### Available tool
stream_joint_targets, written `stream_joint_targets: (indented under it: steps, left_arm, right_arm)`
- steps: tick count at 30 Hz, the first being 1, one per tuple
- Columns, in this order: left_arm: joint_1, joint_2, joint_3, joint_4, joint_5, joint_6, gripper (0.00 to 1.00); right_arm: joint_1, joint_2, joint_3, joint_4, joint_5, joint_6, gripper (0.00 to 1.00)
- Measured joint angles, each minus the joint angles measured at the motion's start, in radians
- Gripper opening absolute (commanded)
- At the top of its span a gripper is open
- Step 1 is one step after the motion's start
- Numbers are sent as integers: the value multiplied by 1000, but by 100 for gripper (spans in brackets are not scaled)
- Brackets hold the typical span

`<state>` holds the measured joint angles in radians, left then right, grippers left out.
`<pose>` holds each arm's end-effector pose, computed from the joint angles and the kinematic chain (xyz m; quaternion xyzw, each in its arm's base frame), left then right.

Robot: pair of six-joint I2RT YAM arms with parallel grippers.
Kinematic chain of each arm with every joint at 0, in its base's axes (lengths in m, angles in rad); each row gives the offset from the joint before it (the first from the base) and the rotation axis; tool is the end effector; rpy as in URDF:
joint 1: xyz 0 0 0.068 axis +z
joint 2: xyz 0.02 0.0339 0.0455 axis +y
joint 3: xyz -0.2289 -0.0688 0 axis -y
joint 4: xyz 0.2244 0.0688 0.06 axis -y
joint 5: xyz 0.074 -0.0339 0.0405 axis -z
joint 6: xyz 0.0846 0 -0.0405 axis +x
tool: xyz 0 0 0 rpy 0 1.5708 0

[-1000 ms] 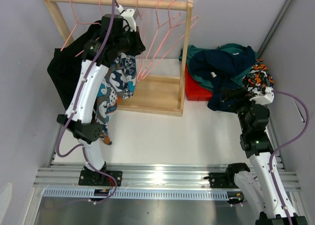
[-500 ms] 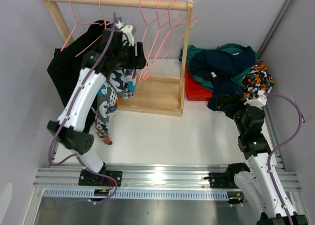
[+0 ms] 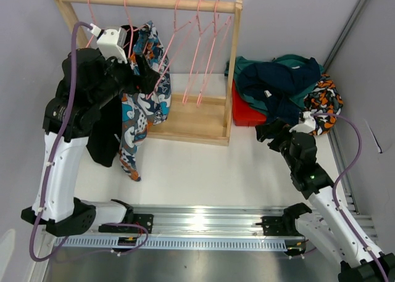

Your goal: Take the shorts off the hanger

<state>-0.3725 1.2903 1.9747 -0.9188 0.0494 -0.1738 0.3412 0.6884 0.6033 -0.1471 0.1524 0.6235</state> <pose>0.2283 -0.0937 0.4850 0.0931 0.7793 -0.1858 0.5912 0.2166 0.0633 0.2634 0.1568 0.7676 0.2341 0.5757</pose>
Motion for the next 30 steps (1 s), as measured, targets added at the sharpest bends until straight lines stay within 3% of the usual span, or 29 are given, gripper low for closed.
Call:
stream_joint_targets:
  steps: [13,25,30]
  left_arm:
    - [163,183,114,-32,-120,18,86]
    - [176,164,156,-19,-127,18,89]
    - [201,166,159,-4,-129,18,86]
  right_arm:
    - [37,-86,-1,-57,54,-19,100]
    - [38,-113,-35,-89,68,-30,99]
    - [39,-110,-39,-89,68,-31,100]
